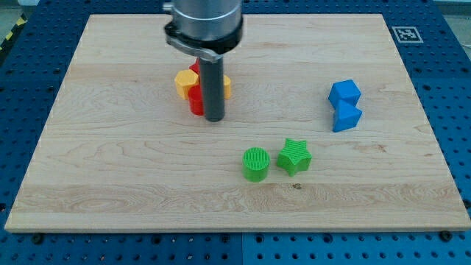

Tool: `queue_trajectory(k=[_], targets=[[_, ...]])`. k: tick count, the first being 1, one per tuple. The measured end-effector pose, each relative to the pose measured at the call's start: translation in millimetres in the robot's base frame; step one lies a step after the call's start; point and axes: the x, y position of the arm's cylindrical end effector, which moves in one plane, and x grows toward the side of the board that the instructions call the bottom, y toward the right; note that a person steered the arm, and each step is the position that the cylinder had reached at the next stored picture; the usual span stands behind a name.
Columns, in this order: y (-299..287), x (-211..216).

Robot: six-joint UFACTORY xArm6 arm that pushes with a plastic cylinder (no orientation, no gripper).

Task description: Move your arm a bit left

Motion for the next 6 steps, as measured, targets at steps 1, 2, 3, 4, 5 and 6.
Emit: queue_trajectory(k=[1, 2, 3, 4, 5, 6], targets=[[-27.3, -0.1], [-41.8, -12.1], [-79.6, -39.6], [-128.6, -54.1], [-169.9, -85.3], [-161.8, -135.0]])
